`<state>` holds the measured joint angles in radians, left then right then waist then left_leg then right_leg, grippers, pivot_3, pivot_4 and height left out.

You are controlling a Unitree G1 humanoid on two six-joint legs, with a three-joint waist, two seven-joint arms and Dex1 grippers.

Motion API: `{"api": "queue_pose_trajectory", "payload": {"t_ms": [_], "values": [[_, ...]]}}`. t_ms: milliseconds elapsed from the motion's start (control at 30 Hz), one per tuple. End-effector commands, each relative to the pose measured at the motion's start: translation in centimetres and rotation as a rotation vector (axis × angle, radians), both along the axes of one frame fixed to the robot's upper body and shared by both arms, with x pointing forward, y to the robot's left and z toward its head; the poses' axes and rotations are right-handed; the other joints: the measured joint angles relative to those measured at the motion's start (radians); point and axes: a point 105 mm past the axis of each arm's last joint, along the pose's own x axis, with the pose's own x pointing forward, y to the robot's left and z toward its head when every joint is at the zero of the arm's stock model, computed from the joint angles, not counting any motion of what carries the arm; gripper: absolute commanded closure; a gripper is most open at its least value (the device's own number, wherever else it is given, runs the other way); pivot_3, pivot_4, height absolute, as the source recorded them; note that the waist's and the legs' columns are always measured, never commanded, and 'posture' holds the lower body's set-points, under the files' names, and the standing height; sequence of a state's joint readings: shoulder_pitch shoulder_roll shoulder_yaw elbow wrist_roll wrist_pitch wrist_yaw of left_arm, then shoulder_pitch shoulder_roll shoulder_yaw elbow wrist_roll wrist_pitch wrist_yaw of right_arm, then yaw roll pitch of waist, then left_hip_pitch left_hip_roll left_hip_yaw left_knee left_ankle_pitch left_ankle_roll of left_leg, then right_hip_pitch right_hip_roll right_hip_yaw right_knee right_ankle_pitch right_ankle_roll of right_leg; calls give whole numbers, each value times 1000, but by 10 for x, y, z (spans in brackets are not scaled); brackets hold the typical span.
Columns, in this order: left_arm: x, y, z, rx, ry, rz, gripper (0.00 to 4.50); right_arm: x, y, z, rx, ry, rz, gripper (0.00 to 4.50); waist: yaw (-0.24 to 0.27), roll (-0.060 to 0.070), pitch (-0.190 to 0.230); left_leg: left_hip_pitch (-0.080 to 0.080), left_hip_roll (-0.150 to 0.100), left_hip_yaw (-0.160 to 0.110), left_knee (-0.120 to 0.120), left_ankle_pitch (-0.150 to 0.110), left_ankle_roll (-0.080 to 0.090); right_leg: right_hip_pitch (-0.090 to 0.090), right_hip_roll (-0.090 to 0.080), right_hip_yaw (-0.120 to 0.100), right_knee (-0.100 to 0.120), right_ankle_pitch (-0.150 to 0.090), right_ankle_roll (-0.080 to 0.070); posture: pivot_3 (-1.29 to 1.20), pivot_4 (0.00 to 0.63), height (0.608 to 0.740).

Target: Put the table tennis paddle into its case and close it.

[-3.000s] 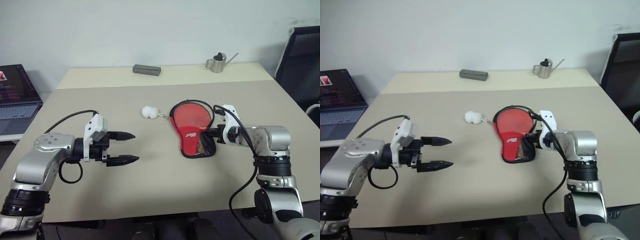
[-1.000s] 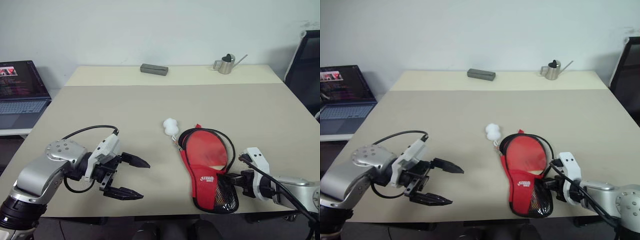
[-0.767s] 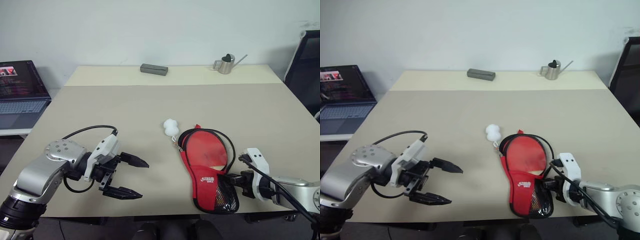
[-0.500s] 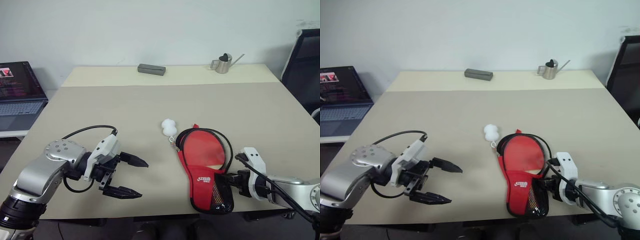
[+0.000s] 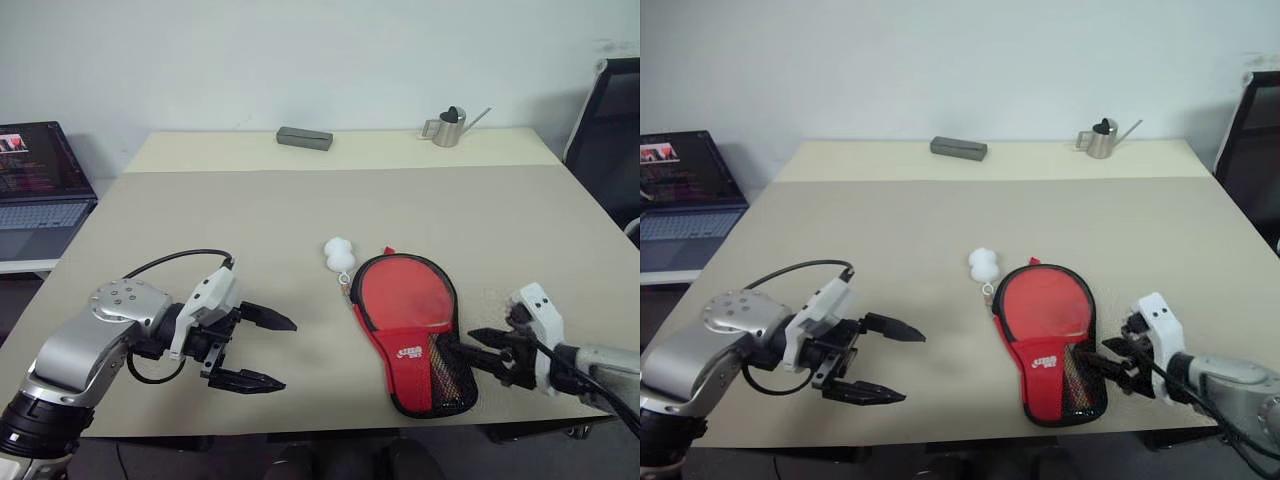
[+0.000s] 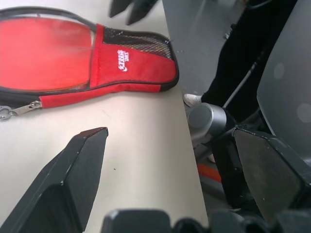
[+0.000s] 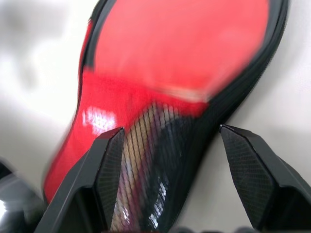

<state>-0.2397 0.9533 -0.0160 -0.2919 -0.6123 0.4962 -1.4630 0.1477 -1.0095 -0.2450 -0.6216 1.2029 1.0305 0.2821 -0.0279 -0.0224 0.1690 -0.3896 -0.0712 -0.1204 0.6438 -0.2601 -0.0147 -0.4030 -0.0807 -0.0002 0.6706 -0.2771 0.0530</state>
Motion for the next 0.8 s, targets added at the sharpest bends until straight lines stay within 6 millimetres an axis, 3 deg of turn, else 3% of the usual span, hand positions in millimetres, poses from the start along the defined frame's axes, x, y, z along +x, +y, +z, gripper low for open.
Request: {"api": "queue_pose_trajectory", "payload": {"t_ms": [33, 167, 333, 633, 800], "values": [[1, 1, 4, -5, -25, 8, 0, -8, 10, 7, 45, -17, 92, 1132, -1, 0, 0, 0, 0, 0, 0, 0, 0, 0, 0, 0, 0, 0, 0, 0, 150, 740], [4, 3, 4, -1, -28, 26, 0, 7, 16, 27, 112, -174, 113, 1132, -1, 0, 0, 0, 0, 0, 1, 0, 0, 0, 0, 0, 0, 0, 0, 0, 150, 740], [13, 8, 6, -5, -47, 80, 0, 20, 18, 40, 156, -272, 124, 17, 2, -1, 1, 0, 0, 0, 1, 0, 0, 0, 0, 0, -1, 0, 0, 0, 150, 740], [60, 27, 31, -91, -194, 353, 0, 58, 30, 44, 70, -497, 228, 17, 1, -1, 1, -2, 0, -2, 1, 0, 0, 0, 0, -2, -4, 1, 0, 0, 150, 740], [69, 35, 37, -105, -228, 432, 0, 65, 49, 46, 98, -525, 319, 17, -1, -1, 1, -2, 0, -2, 1, 0, -1, 0, 0, -3, -4, 2, 0, 0, 150, 740]]}}
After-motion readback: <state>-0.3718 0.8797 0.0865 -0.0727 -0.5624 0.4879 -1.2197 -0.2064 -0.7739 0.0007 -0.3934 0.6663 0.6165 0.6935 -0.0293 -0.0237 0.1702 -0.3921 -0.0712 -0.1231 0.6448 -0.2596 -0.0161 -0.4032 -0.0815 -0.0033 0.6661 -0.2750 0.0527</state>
